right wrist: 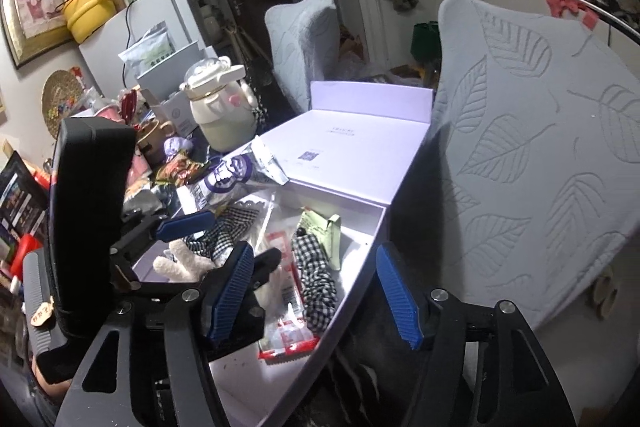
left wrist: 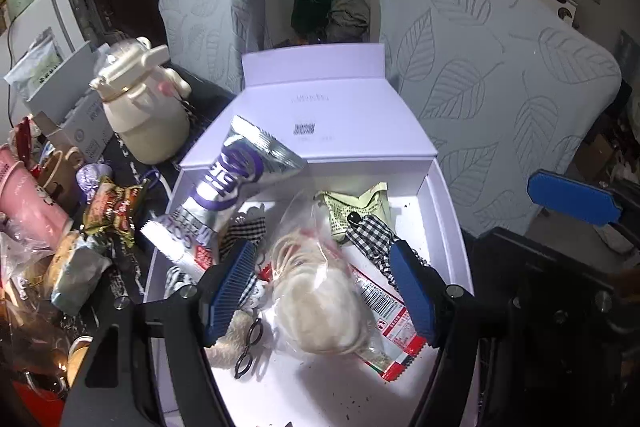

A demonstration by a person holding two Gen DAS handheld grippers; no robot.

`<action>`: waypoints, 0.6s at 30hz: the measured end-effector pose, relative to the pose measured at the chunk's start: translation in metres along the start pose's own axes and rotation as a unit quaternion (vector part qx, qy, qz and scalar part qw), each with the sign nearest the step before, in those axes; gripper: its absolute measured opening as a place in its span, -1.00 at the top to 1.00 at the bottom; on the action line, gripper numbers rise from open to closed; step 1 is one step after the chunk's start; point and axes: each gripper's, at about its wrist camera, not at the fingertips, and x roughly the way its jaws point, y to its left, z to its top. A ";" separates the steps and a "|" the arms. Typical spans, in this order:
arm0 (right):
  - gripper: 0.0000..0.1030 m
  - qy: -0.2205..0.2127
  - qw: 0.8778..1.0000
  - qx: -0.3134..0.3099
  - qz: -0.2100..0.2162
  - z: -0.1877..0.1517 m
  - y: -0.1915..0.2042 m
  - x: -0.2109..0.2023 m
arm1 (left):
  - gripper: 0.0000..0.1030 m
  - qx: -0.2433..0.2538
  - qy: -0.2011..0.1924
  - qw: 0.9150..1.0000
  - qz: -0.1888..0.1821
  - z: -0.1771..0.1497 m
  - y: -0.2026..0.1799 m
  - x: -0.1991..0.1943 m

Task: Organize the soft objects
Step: 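Lower the bagged flower and gingham cloth into the box and open both tools, then withdraw both tools from the box toward the red packet and zip bag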

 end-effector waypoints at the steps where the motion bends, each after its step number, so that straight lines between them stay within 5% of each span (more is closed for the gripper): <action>1: -0.25 -0.002 1.000 0.000 0.000 0.000 0.000 -0.003 | -0.36 0.000 -0.003 1.000 0.001 0.001 0.000 -0.004; 18: -0.36 -0.095 0.995 -0.034 -0.002 0.002 0.030 -0.098 | -0.36 -0.015 -0.106 0.994 -0.005 -0.009 0.002 -0.120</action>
